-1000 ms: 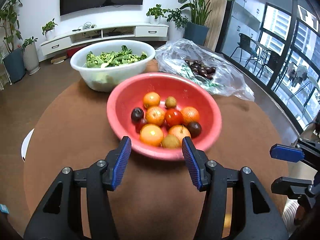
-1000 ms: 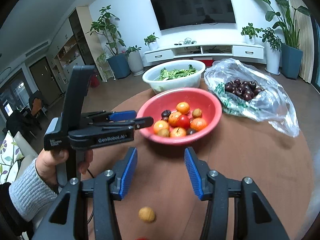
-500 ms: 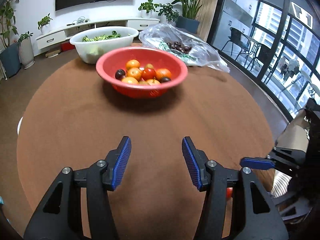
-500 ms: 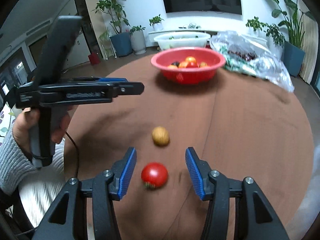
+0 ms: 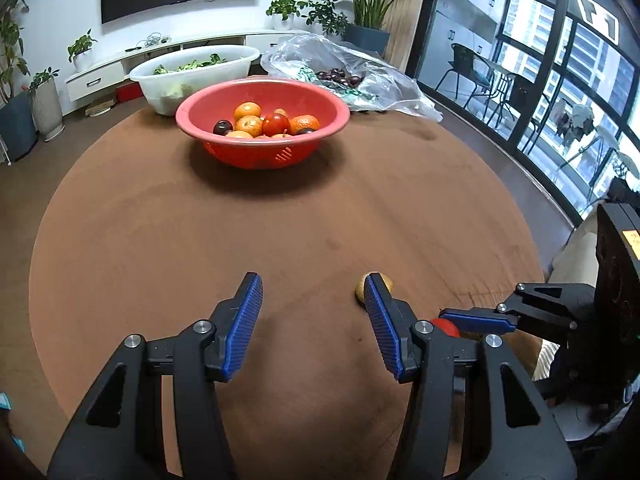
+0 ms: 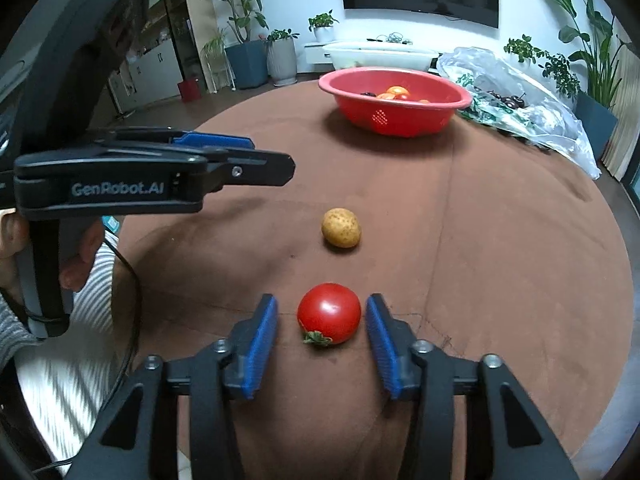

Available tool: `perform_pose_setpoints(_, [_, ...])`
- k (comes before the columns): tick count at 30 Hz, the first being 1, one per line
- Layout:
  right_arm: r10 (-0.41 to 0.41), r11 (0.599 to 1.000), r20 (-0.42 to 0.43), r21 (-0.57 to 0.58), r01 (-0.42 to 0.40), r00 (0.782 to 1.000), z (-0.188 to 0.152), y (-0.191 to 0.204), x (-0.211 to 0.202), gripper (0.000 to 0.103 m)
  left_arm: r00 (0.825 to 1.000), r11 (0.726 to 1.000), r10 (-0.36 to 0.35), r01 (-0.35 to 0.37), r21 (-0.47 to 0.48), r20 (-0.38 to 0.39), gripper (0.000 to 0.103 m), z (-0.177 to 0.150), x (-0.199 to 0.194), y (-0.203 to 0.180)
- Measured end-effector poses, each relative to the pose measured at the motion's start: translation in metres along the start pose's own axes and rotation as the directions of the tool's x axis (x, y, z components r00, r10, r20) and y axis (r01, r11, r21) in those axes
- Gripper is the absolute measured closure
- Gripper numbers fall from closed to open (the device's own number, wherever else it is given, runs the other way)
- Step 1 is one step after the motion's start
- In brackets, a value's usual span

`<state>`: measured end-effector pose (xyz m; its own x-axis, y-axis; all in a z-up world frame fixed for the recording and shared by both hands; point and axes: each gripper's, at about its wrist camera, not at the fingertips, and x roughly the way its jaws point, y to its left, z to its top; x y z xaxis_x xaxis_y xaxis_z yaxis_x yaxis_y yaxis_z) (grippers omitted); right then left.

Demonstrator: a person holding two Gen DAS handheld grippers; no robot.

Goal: Organize fruits
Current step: 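Move both grippers back toward the yellow fruit and red tomato, then grasp the yellow round fruit with the left gripper while the right gripper grasps the tomato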

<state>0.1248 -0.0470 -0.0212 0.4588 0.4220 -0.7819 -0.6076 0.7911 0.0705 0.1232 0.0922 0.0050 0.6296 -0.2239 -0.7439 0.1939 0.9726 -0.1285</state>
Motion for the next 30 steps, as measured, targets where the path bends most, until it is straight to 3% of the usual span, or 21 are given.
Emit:
perform_pose_setpoints(2, [-0.01, 1.0, -0.003, 0.002, 0.01, 1.0, 0.0, -0.001, 0.0, 0.068, 1.0, 1.0, -0.001, 0.001, 0.006, -0.006, 0.052, -0.001, 0.002, -0.003])
perform_pose_setpoints(15, [0.021, 0.993, 0.041, 0.112, -0.025, 0.999, -0.004, -0.022, -0.02, 0.068, 0.997, 0.994, -0.016, 0.024, 0.109, -0.071, 0.052, -0.004, 0.03, -0.036])
perform_pose_setpoints(26, [0.006, 0.991, 0.059, 0.131, -0.014, 0.998, -0.007, -0.028, -0.026, 0.068, 0.993, 0.986, 0.003, 0.017, 0.164, -0.122, 0.053, -0.003, 0.061, -0.055])
perform_pose_setpoints(30, [0.006, 0.991, 0.059, 0.136, -0.014, 0.998, -0.008, -0.03, -0.026, 0.068, 0.993, 0.981, 0.013, 0.01, 0.191, -0.12, 0.065, -0.004, 0.065, -0.06])
